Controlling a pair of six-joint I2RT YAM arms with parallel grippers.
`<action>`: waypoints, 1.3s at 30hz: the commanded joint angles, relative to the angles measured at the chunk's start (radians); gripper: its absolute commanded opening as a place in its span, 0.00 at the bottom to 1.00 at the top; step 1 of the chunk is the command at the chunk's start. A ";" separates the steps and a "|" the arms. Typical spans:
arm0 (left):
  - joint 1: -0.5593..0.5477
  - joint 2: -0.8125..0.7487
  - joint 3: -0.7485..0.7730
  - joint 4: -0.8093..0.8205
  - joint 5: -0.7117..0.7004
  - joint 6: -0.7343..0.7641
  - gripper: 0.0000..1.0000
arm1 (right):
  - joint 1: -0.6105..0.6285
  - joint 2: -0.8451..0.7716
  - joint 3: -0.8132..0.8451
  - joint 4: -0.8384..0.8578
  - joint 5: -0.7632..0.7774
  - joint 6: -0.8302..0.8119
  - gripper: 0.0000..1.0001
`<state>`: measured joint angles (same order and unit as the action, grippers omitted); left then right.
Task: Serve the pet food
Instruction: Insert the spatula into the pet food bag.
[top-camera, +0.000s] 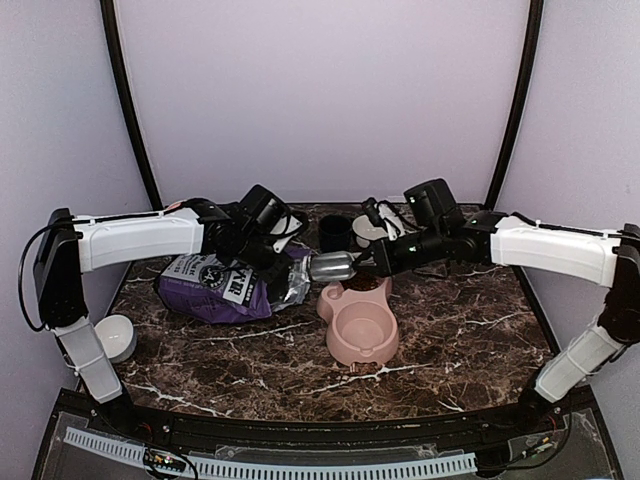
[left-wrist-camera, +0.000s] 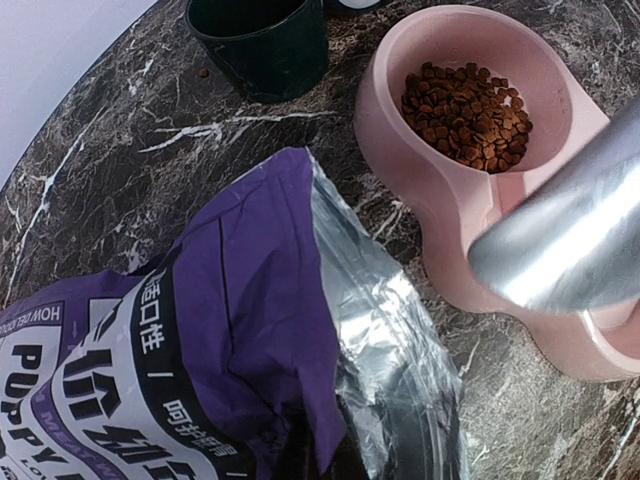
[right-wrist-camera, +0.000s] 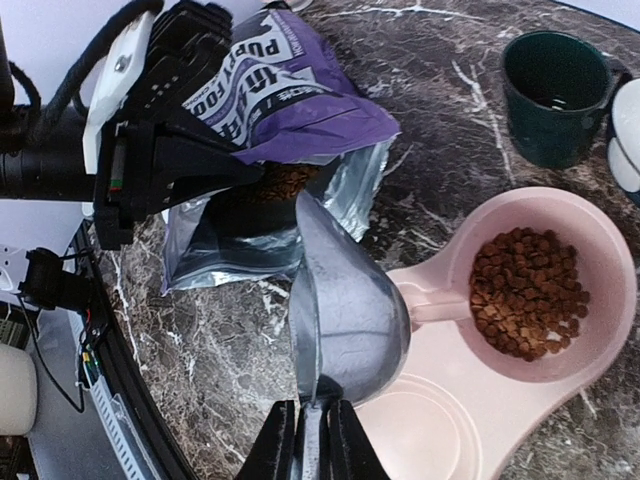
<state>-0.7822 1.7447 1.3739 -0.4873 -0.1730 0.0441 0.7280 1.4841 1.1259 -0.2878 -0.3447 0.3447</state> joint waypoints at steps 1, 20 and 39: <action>0.018 -0.026 0.028 -0.007 0.020 -0.029 0.00 | 0.044 0.042 0.017 0.131 -0.047 0.040 0.00; 0.054 -0.063 0.046 0.017 0.090 -0.084 0.00 | 0.081 0.242 0.141 0.251 -0.070 0.068 0.00; 0.085 -0.079 0.090 0.005 0.088 -0.117 0.00 | 0.081 0.482 0.338 0.282 -0.066 0.020 0.00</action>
<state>-0.7132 1.7294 1.4143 -0.4911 -0.0704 -0.0494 0.7998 1.9152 1.4067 -0.0746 -0.4084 0.3878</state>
